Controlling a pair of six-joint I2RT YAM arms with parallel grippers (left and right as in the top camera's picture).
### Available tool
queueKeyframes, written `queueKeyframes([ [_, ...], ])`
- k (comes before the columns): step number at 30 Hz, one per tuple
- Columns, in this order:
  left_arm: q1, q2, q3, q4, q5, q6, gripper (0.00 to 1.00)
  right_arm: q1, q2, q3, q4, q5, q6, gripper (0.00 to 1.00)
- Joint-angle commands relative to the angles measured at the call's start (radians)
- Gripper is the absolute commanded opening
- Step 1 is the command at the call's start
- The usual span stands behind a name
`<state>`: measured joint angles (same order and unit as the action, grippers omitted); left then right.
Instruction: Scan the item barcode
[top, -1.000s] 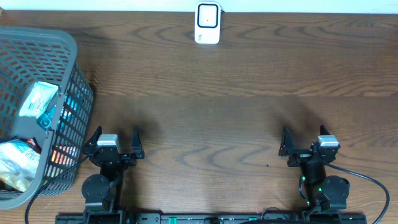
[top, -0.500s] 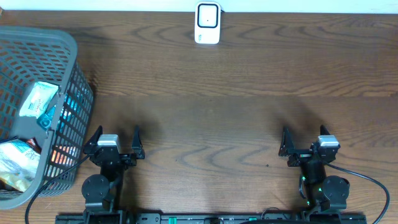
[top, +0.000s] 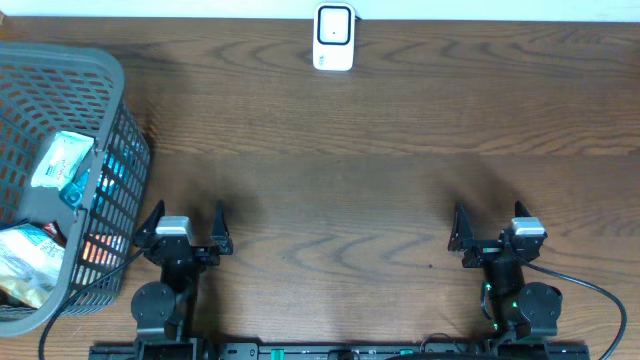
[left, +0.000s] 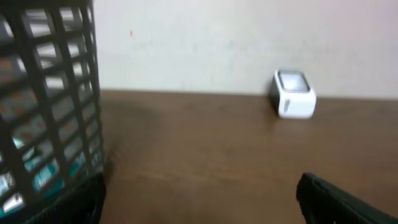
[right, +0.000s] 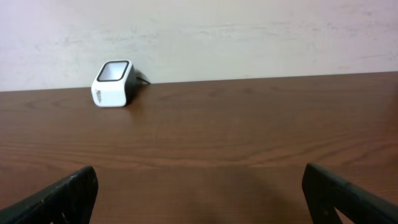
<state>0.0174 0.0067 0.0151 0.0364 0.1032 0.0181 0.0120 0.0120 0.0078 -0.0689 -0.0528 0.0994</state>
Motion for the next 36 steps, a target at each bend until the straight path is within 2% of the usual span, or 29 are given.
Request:
queueKeyframes([
  [1,-0.003,-0.003,0.008,0.033,0.013,-0.076,0.98,0.008,-0.004,-0.002,-0.002,0.002,0.012,0.99],
  [10,-0.003,-0.003,0.069,0.033,0.168,-0.253,0.98,0.008,-0.004,-0.002,-0.002,0.002,0.012,0.99],
  [21,-0.003,0.051,0.187,0.033,0.204,-0.305,0.98,0.008,-0.004,-0.002,-0.002,0.002,0.012,0.99],
  [29,-0.003,0.264,0.396,0.022,0.253,-0.308,0.98,0.008,-0.004,-0.002,-0.002,0.002,0.012,0.99],
  [36,-0.003,0.580,0.784,-0.143,0.294,-0.304,0.98,0.008,-0.004,-0.002,-0.002,0.002,0.012,0.99],
])
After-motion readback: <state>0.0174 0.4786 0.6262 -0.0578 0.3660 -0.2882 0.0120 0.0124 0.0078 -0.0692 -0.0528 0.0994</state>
